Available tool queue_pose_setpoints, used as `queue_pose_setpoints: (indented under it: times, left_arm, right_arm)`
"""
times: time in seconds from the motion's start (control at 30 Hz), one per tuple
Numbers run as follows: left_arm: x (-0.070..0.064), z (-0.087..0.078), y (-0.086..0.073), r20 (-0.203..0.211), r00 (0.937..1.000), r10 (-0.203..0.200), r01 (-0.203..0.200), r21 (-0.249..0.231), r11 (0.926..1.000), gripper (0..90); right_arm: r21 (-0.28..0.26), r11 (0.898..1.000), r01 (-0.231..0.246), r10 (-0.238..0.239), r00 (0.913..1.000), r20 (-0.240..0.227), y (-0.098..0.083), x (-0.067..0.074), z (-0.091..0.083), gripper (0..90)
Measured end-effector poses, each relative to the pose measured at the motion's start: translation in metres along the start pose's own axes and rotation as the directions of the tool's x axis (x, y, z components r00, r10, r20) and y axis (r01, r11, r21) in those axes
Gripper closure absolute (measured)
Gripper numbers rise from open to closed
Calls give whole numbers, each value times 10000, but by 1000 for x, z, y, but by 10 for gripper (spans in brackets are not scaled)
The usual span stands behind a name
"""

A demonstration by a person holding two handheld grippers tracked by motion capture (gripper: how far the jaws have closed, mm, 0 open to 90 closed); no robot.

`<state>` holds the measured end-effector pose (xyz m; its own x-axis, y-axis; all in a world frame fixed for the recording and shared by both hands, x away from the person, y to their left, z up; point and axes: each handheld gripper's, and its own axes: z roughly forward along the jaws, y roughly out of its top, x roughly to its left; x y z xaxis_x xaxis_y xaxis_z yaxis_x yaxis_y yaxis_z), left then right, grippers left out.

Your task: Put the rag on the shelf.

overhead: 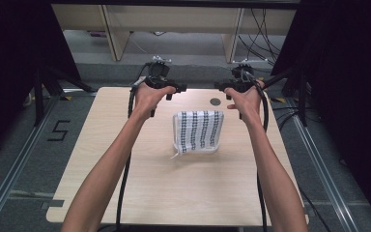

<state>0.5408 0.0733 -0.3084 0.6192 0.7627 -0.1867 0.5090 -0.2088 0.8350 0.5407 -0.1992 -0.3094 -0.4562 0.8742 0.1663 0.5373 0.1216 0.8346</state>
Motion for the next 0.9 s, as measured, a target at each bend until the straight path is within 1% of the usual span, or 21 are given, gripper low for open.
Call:
queue_pose_setpoints:
  times: [0.1, 0.13, 0.17, 0.2, 0.27, 0.3, 0.33, 0.37, 0.4, 0.43, 0.5, 0.53, 0.57, 0.6, 0.63, 0.67, 0.7, 0.8, 0.87, 0.9]
  left_arm:
    - [0, -7, -3, 127, 9999, 37, -38, 62, 10000, 400]
    - [-1, -10, -4, 85, 10000, 14, -14, 57, 10000, 387]
    - [-1, -12, -5, 77, 10000, -21, 20, 63, 10000, 374]
    - [-1, -14, -6, 68, 10000, -15, 14, 97, 10000, 363]
    - [-1, -19, -7, 108, 9999, -94, 93, 40, 9999, 352]
    - [-1, -20, -8, 154, 9998, -124, 124, 32, 9999, 347]
    - [-2, -22, -9, 177, 9998, -86, 85, 53, 10000, 339]
    - [-2, -24, -10, 195, 9998, -21, 20, 64, 10000, 337]
    - [-4, -25, -11, 207, 9998, -68, 67, 19, 10000, 333]
    - [-5, -26, -12, 206, 9998, 81, -83, 110, 9999, 333]
    - [-7, -28, -14, 249, 9996, 156, -159, 148, 9998, 327]
    - [-7, -29, -15, 252, 9995, 206, -211, 195, 9996, 324]
    - [-8, -29, -16, 223, 9993, 284, -290, 246, 9993, 324]
    - [-8, -30, -16, 193, 9993, 305, -310, 271, 9992, 321]
    - [-10, -32, -18, 207, 9992, 329, -333, 227, 9992, 320]
    - [-10, -32, -18, 207, 9992, 329, -333, 227, 9992, 319]
    - [-11, -33, -18, 213, 9991, 375, -379, 217, 9990, 318]
    - [-14, -36, -20, 225, 9986, 484, -490, 230, 9985, 317]
    - [-15, -39, -22, 272, 9979, 584, -591, 264, 9979, 315]
    - [-16, -40, -23, 278, 9980, 571, -578, 250, 9980, 314]
  right_arm:
    - [3, 10000, 53, -53, 9999, -115, -2, 1, -4, 515]
    - [19, 10000, 92, -92, 9999, -127, -2, 2, -5, 504]
    - [8, 10000, -33, 33, 9999, -148, -3, 3, -6, 495]
    - [-27, 10000, 79, -79, 9999, -150, -3, 2, -7, 481]
    - [-23, 9999, 106, -106, 9998, -154, -5, 1, -10, 472]
    - [-23, 9996, 291, -291, 9995, -124, -5, 1, -11, 470]
    - [-31, 9999, 96, -96, 9997, -214, -6, 1, -12, 466]
    - [-37, 9996, 292, -293, 9993, -228, -7, 0, -12, 459]
    - [-6, 9998, 200, -200, 9996, -193, -7, 2, -15, 444]
    - [-6, 9998, 200, -200, 9996, -193, -7, 2, -15, 444]
    - [-63, 9997, 234, -236, 9994, -263, -8, 3, -17, 434]
    - [-87, 9990, 437, -440, 9985, -319, -9, 4, -19, 418]
    - [-87, 9990, 437, -440, 9985, -319, -9, 4, -19, 418]
    - [-32, 9997, 244, -245, 9991, -343, -10, 7, -21, 415]
    - [-27, 9988, 479, -480, 9978, -462, -11, 7, -22, 402]
    - [-27, 9988, 479, -480, 9978, -462, -11, 7, -22, 402]
    - [-67, 9984, 568, -571, 9973, -452, -12, 8, -25, 382]
    - [-17, 9989, 458, -458, 9976, -515, -13, 11, -28, 379]
    - [-37, 9979, 645, -646, 9967, -494, -14, 13, -32, 378]
    - [-47, 9973, 735, -737, 9961, -484, -14, 14, -33, 376]
